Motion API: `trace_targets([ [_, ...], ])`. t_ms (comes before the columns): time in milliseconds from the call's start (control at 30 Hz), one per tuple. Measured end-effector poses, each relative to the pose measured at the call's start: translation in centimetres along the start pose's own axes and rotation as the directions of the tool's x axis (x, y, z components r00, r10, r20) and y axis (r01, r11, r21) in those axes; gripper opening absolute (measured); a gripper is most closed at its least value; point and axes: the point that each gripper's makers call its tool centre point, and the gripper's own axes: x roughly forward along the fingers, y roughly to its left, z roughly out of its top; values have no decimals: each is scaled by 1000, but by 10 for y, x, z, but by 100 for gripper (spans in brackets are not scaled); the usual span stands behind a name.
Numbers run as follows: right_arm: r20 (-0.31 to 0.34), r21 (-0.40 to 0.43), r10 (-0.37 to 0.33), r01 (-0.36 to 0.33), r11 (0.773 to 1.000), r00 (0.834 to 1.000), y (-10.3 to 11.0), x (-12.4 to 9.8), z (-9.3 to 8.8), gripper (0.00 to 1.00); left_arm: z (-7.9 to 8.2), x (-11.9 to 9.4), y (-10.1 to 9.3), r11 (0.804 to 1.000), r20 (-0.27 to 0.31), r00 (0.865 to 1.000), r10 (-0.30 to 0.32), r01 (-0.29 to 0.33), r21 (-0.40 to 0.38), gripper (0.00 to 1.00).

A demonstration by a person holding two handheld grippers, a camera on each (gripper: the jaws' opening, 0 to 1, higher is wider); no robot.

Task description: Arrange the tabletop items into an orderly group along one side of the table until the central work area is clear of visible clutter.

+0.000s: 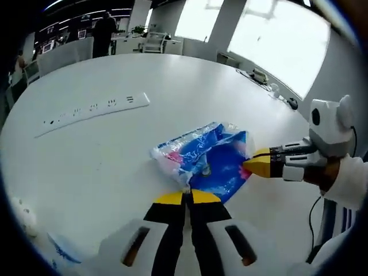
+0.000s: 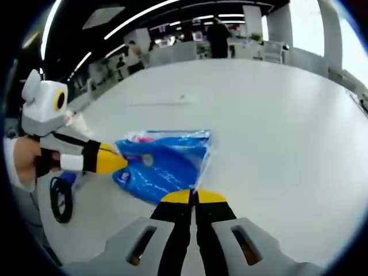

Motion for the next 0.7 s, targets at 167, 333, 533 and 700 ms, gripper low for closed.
trace_targets([
  [167, -26, 7, 10, -9, 1000, 1000, -3, 6, -6, 0, -9, 7, 4, 1000, -31, 999, 8, -7, 25, 0],
  [333, -20, -1, 11, -11, 1000, 1000, -2, 7, -6, 0, -9, 9, 7, 1000, -22, 1000, 9, -9, 17, 0],
  [533, -1, 28, 24, -24, 999, 1000, -3, 7, -7, 0, -10, 8, 5, 999, -6, 1000, 23, -22, 34, 0],
  [700, 4, -66, 22, -22, 998, 1000, -1, 7, -8, 0, -10, 8, 6, 997, 16, 999, 30, -31, 72, 0],
])
